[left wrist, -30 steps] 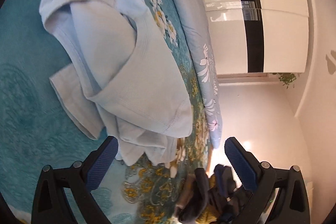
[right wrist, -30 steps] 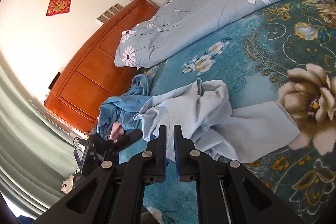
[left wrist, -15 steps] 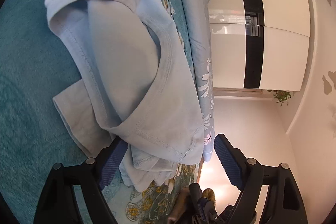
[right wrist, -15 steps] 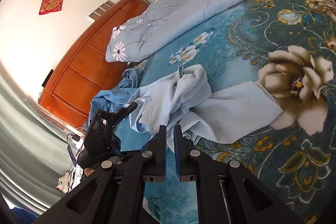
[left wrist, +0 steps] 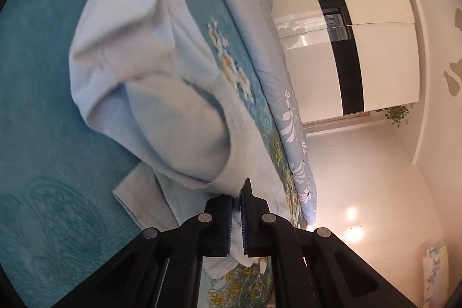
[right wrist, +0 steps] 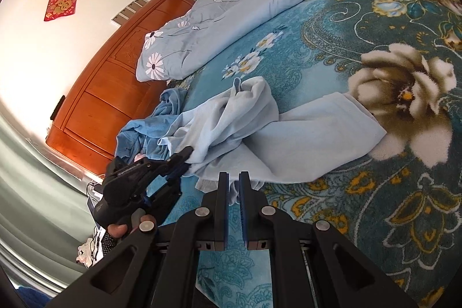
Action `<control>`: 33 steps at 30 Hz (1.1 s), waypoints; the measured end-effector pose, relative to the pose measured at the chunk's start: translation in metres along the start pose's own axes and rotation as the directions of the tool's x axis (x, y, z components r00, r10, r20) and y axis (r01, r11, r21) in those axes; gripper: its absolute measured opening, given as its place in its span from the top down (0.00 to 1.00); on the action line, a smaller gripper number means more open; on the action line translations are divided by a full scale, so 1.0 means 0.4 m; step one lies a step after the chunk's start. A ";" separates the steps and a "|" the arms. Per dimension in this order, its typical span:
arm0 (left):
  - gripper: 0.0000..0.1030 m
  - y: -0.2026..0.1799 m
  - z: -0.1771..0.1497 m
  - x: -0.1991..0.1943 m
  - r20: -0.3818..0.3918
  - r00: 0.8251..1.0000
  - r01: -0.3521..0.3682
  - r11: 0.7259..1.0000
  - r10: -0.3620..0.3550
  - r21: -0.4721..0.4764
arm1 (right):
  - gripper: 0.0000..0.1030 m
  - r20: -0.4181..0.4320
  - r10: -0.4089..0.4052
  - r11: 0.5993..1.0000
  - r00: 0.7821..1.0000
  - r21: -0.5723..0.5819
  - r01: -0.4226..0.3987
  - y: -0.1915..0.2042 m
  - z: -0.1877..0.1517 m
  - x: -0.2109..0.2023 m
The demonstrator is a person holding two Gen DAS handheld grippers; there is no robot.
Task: Fold clothes
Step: 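Grasp the shirt edge with the left gripper while the right gripper holds another edge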
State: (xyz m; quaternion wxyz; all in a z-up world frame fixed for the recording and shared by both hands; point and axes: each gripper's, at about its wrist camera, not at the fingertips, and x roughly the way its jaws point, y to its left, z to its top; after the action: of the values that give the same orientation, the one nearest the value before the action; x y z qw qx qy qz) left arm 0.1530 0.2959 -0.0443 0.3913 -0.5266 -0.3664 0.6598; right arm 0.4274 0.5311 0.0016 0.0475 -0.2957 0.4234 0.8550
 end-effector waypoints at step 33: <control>0.95 0.244 0.275 -0.483 0.306 0.950 -0.120 0.982 0.071 0.145 | 0.61 -0.342 -0.441 0.355 0.829 -0.916 -0.189 0.680 0.057 0.983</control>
State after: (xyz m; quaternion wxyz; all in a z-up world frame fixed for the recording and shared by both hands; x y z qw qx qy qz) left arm 0.0590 0.0722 -0.0332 0.3405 -0.4043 -0.3407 0.7775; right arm 0.0038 0.3084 -0.0133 -0.1783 -0.5298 -0.1637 0.8128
